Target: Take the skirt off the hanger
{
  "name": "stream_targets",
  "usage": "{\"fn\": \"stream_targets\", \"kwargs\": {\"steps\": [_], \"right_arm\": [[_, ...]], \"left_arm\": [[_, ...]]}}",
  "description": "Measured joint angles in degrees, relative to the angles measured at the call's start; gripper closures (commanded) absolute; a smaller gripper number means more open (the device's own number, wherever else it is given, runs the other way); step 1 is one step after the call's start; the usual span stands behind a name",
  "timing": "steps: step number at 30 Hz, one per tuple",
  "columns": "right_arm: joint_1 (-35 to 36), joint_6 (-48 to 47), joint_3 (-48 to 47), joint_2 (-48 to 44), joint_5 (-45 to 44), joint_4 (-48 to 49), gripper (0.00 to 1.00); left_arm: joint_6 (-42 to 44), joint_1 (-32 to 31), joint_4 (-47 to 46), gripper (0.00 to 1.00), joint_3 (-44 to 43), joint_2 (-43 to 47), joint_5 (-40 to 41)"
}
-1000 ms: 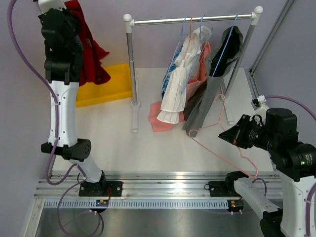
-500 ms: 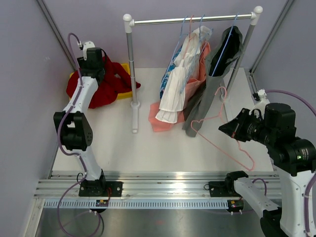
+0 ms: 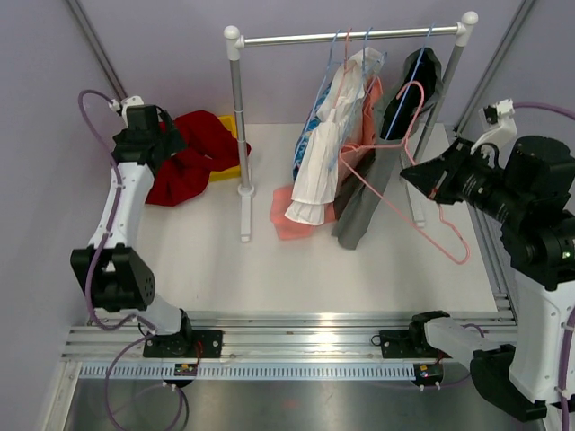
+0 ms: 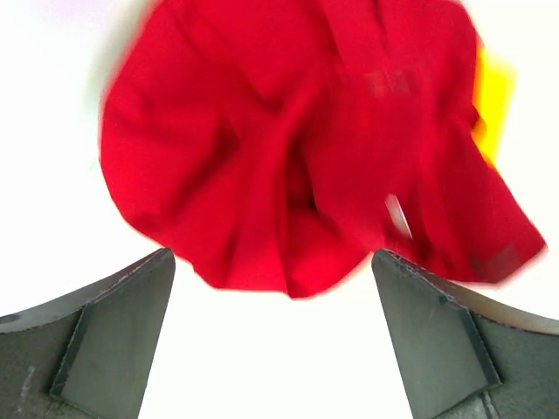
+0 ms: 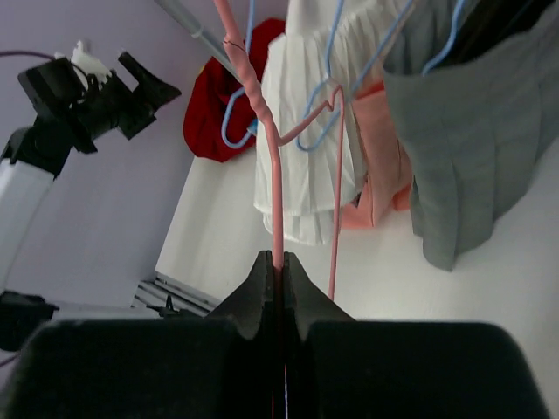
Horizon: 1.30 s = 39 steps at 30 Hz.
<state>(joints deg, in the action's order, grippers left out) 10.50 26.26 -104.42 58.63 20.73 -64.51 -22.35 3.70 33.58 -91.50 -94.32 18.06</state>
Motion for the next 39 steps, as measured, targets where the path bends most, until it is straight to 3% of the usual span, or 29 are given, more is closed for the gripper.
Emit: {"fn": "stream_targets", "kwargs": {"steps": [8,15,24,32,39], "right_arm": [[0.0,-4.6,-22.6,13.7,-9.3,0.2,1.0],[0.1,-7.0,-22.5,13.2,-24.0,2.5,1.0],[0.1,-8.2,-17.8,7.1,-34.6,10.1,1.0],[0.1,-10.8,-17.4,2.7,-39.3,14.0,1.0],[0.1,-12.2,-11.0,5.1,-39.1,17.0,1.0]], "left_arm": [[0.1,-4.0,-1.5,0.01,19.8,28.2,-5.1],[0.5,-6.8,0.1,0.01,33.7,44.3,-6.2],[0.5,-7.0,1.1,0.01,42.5,52.2,-6.1],[0.6,-7.7,1.3,0.01,42.8,52.2,-6.1],[1.1,-8.0,1.3,0.01,42.8,52.3,-6.1]]}}
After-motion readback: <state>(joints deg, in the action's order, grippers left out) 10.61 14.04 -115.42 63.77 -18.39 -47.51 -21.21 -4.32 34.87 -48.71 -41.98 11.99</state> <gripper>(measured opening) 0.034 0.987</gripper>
